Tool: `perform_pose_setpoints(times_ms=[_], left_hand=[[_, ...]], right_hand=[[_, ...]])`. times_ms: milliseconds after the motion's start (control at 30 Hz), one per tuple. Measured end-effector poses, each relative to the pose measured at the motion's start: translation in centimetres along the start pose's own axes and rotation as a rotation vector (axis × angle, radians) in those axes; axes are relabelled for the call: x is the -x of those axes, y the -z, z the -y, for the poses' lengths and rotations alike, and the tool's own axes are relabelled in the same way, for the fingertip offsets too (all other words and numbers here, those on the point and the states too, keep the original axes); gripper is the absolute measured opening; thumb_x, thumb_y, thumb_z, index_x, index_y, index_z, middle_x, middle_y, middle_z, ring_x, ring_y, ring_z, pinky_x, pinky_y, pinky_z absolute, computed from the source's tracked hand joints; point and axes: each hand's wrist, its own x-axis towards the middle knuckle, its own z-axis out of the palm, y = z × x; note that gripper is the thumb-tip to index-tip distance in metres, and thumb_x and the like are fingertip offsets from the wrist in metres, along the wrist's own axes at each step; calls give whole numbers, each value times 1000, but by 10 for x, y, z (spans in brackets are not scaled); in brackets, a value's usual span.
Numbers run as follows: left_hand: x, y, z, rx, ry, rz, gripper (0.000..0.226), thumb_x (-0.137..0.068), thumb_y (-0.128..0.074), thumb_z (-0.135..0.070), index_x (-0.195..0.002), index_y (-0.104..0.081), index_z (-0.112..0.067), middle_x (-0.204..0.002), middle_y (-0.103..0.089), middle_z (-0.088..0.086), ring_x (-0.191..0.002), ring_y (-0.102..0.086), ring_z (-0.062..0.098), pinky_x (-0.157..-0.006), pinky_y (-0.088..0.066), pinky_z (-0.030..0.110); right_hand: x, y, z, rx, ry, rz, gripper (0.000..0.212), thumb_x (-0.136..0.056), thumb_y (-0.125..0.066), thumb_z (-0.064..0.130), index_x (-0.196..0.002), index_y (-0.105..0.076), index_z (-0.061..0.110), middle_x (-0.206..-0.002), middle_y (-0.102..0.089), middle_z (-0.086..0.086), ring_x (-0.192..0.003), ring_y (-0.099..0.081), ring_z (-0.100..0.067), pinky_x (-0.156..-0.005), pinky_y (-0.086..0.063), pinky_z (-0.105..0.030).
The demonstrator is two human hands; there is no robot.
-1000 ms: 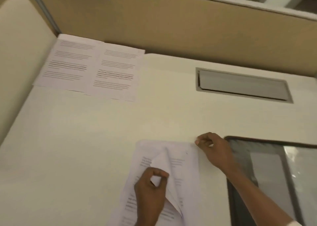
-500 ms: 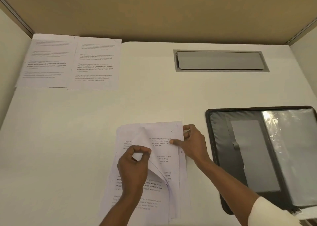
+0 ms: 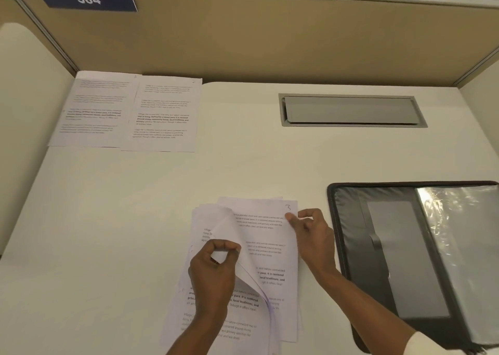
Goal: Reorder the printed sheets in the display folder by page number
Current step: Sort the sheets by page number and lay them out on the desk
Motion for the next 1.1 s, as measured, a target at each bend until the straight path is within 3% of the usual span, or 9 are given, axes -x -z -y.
perform_pose_setpoints(times_ms=[133, 267, 367, 500, 600, 733, 867, 967, 1100], left_hand=[[-1, -2, 1, -10, 17, -10, 17, -86, -85, -12, -81, -79, -27, -85, -77, -18, -50, -49, 4, -67, -51, 30], [-3, -3, 2, -13, 25, -18, 17, -86, -86, -12, -79, -79, -27, -84, -77, -19, -62, -62, 11, -71, -53, 28], [-4, -2, 3, -21, 33, -16, 18, -86, -86, -11, -78, -78, -26, -83, -77, -18, -63, -63, 12, -70, -50, 24], [-4, -1, 4, -15, 40, 4, 20, -86, -85, -10, -76, -78, -26, -81, -77, -17, -60, -59, -2, -73, -50, 26], [-5, -1, 5, -17, 41, 13, 20, -87, -85, -12, -78, -78, -27, -84, -77, -17, -62, -60, 2, -74, -51, 26], [-8, -2, 6, -20, 39, 16, 18, -87, -86, -13, -78, -78, -26, -83, -77, -18, -61, -59, 0, -72, -50, 24], [-11, -3, 7, -42, 23, 18, 18, -86, -85, -11, -78, -77, -25, -81, -76, -20, -49, -52, 2, -63, -47, 14], [-13, -2, 10, -60, 1, 23, 19, -86, -85, -10, -77, -77, -24, -80, -76, -22, -43, -46, 6, -59, -46, 13], [-16, -4, 14, -86, -22, 15, 22, -85, -87, -10, -75, -76, -26, -80, -76, -22, -41, -47, 7, -56, -44, 13]], right_hand=[[10, -6, -8, 60, -36, 119, 44, -72, -96, 37, -97, -62, 26, -85, -71, 14, -74, -69, -6, -67, -62, -34], [19, -12, -20, 108, 4, 13, 29, -84, -89, 30, -77, -61, 23, -71, -68, 11, -62, -66, -8, -57, -53, -28], [10, -7, -20, 87, 50, -100, 30, -91, -80, 39, -76, -58, 26, -74, -67, 11, -67, -67, -15, -63, -57, -39], [-11, 12, -6, -50, -1, -240, 30, -97, -64, 52, -91, -60, 23, -84, -67, 7, -79, -64, -22, -73, -53, -43], [-9, 20, -1, -166, -72, -117, 39, -92, -67, 60, -107, -61, 24, -92, -71, 6, -85, -67, -13, -78, -55, -41], [19, 13, -22, 78, -13, 53, 34, -84, -87, 37, -107, -69, 21, -98, -77, 7, -91, -72, -21, -83, -58, -39], [13, 11, -34, 179, -65, -16, 45, -91, -78, 38, -125, -71, 8, -118, -76, -14, -109, -69, -38, -95, -55, -45], [-31, 24, -13, 91, -56, -103, 42, -95, -74, 38, -125, -69, 8, -115, -75, -19, -104, -70, -40, -90, -56, -49], [-95, 39, 49, -53, 96, -122, 40, -95, -77, 36, -125, -66, 12, -117, -74, -9, -100, -70, -29, -91, -58, -44]])
